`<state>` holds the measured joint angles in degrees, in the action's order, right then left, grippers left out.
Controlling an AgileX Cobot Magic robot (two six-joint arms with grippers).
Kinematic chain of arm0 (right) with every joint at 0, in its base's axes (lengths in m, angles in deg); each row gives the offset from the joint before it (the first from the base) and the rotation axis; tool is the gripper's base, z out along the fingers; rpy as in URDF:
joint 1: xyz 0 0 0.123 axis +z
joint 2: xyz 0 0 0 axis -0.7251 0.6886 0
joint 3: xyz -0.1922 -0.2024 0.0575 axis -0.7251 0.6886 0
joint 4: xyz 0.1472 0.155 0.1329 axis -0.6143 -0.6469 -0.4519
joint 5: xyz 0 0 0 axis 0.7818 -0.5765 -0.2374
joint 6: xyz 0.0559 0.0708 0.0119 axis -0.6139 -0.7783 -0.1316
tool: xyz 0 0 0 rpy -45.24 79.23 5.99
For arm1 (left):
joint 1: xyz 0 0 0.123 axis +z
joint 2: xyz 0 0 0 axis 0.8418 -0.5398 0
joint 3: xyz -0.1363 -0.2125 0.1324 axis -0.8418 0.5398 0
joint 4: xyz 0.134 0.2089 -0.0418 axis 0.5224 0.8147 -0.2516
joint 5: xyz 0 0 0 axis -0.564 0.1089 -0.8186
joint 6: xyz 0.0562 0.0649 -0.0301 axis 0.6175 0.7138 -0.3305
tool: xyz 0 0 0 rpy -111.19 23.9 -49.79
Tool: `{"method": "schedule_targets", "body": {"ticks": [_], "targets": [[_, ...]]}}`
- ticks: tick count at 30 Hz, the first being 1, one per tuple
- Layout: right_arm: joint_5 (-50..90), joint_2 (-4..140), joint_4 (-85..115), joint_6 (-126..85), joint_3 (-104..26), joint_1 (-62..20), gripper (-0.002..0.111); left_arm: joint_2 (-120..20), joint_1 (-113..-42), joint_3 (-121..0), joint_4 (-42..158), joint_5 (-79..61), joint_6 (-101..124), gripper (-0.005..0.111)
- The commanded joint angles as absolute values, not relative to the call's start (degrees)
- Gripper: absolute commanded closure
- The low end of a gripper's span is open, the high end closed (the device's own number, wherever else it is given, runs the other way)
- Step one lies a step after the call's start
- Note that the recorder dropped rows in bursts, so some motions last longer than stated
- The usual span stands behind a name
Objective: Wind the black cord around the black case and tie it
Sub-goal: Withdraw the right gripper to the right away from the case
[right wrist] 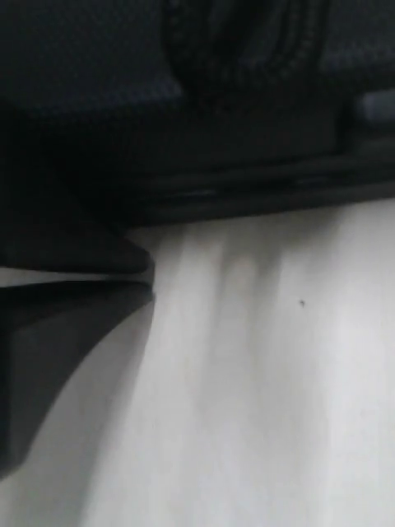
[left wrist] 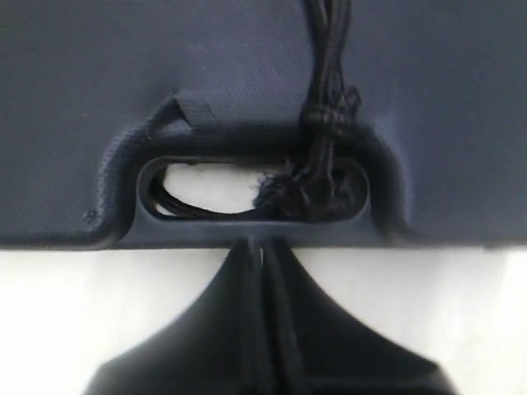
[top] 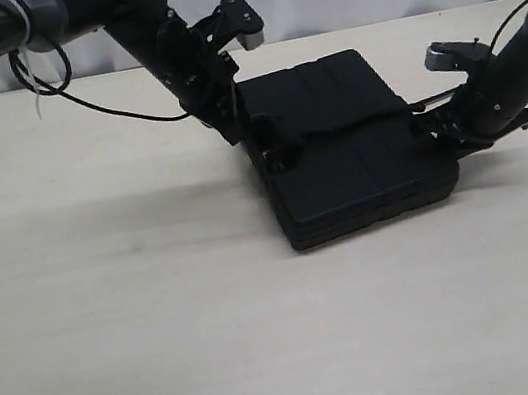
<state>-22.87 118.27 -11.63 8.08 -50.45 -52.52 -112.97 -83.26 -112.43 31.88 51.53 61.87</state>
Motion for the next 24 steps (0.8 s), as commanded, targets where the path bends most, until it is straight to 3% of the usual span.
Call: {"method": "schedule_targets", "body": {"ticks": [1, 5, 10, 13, 18, 24], "targets": [[-24.3, 116.3, -14.6, 10.6, -48.3, -52.3, 0.104, -111.1, -82.7, -112.3, 30.6, 51.7, 60.1, 0.107], [-21.1, 112.0, -9.7, 3.8, -48.3, -52.4, 0.104, -110.6, -83.6, -112.3, 24.3, 54.1, 64.5, 0.107], [-12.9, 106.5, 10.5, -24.4, -47.5, -53.2, 0.103, -110.6, -85.8, -112.3, 20.7, 53.1, 68.1, 0.107], [-10.2, 106.1, 11.8, -28.1, -47.5, -56.2, 0.092, -110.6, -87.4, -112.3, 21.8, 52.2, 68.1, 0.102], [-2.9, 107.4, 4.7, -29.4, -47.5, -63.3, 0.062, -110.6, -88.0, -112.3, 22.8, 47.1, 67.8, 0.081], [2.7, 113.9, 0.9, -28.9, -52.6, -66.4, 0.058, -110.6, -88.0, -112.3, 23.9, 41.1, 67.3, 0.070]]}}
